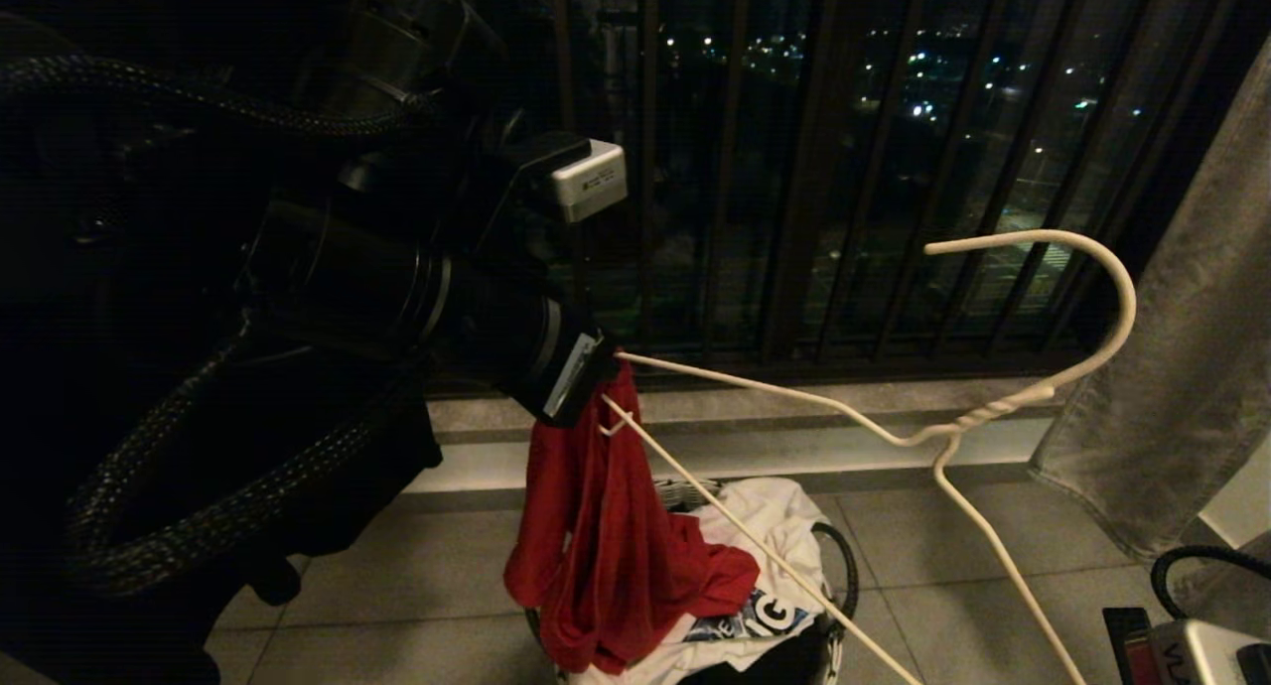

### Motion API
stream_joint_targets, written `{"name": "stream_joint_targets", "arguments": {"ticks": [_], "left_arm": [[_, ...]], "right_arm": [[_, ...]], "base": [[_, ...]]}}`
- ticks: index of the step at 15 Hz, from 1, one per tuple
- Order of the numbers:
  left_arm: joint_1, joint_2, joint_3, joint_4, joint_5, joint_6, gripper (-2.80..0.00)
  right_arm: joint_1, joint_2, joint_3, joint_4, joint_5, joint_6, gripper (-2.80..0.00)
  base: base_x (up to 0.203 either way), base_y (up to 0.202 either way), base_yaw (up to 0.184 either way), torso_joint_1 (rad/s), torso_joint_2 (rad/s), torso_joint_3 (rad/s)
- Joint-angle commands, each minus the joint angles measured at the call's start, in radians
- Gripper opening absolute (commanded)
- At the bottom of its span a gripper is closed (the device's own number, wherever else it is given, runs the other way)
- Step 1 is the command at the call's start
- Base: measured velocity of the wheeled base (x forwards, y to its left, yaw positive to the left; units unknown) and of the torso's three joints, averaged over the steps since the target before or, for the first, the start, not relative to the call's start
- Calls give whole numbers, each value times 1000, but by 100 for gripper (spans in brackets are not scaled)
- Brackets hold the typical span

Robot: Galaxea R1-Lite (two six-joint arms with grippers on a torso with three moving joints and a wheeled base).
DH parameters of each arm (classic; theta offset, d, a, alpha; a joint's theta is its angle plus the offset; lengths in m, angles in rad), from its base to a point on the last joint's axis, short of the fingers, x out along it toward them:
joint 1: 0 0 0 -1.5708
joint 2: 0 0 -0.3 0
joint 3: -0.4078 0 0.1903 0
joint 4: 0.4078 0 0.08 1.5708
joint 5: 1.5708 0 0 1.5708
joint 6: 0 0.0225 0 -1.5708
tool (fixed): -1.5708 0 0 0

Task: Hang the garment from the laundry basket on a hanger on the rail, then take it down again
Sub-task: Hang the clothes on the clothes rack

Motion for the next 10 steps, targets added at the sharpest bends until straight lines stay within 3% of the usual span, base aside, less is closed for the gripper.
{"name": "stream_joint_targets", "arguments": {"ticks": [1, 5, 10], "left_arm": [[-13, 0, -13, 3, -9, 1, -280], [-16, -3, -36, -2, -83, -1, -280], [-14, -7, -37, -3, -83, 4, -280]], "right_arm": [[0, 3, 10, 2, 2, -21, -280], [1, 1, 25, 3, 4, -48, -280], [2, 5, 51, 6, 5, -92, -280]], "base": [[0, 0, 0, 0, 0, 0], [0, 0, 0, 0, 0, 0], [0, 0, 0, 0, 0, 0]]}}
